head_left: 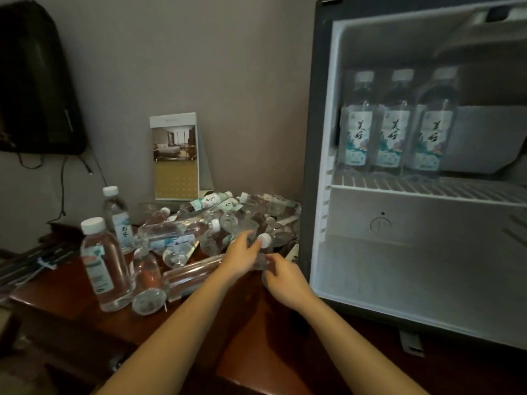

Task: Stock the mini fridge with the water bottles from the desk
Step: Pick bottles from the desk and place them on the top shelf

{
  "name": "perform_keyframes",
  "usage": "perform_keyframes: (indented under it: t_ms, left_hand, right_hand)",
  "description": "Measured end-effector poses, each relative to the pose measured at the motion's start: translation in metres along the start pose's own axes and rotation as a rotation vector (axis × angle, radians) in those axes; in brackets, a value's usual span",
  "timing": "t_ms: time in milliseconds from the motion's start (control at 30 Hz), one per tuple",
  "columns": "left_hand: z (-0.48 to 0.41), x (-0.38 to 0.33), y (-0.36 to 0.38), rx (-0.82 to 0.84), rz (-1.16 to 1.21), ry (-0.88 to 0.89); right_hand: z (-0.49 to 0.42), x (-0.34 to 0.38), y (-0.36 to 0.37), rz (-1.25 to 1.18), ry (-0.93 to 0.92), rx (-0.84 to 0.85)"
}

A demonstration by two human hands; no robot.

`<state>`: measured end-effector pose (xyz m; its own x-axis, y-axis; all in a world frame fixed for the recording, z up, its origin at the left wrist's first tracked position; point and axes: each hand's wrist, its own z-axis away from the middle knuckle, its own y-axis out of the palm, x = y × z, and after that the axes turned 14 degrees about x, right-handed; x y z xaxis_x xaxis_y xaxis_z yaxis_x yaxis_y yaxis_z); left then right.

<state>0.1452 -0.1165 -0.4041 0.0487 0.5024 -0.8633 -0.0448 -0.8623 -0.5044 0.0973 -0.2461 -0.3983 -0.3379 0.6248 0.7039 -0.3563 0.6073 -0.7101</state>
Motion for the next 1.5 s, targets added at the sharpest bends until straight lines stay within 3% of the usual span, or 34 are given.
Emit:
perform_keyframes:
  t_ms: [100,167,300,667,967,1067,1333,1500]
  left_hand:
    - [-0.020,-0.012,0.006,0.081,-0.031,-0.023]
    - [-0.033,-0.015,0.010,0.050,-0.120,-0.050]
    - [-0.043,-0.009,0.015,-0.043,-0.079,-0.046]
    - [0.001,0.025,-0.028,-0.308,0.237,0.230]
    - [0.037,-0.031,-0.062,-0.288,0.369,0.452]
    - [0.043,-0.041,-0.059,-0.235,0.307,0.467]
    - [0.064,-0.055,-0.049,-0.225,0.495,0.430]
    - [0.078,-0.088,-0.033,-0.128,0.388,0.534]
  right_hand:
    - [-0.011,-0.003,0.007,-0.082,0.021,-0.027]
    - [-0.018,-0.007,0.011,-0.125,0.026,-0.035]
    - [-0.027,-0.012,0.012,-0.203,0.070,-0.113]
    - [-0.035,-0.013,0.021,-0.373,0.134,-0.182]
    - [-0.025,0.000,0.014,-0.371,0.022,-0.227]
    - [-0.018,0.004,0.010,-0.288,-0.015,-0.169]
    - [0.024,0.031,-0.013,-0.554,-0.162,0.229]
    - [0.045,0.034,-0.020,-0.547,-0.228,0.092]
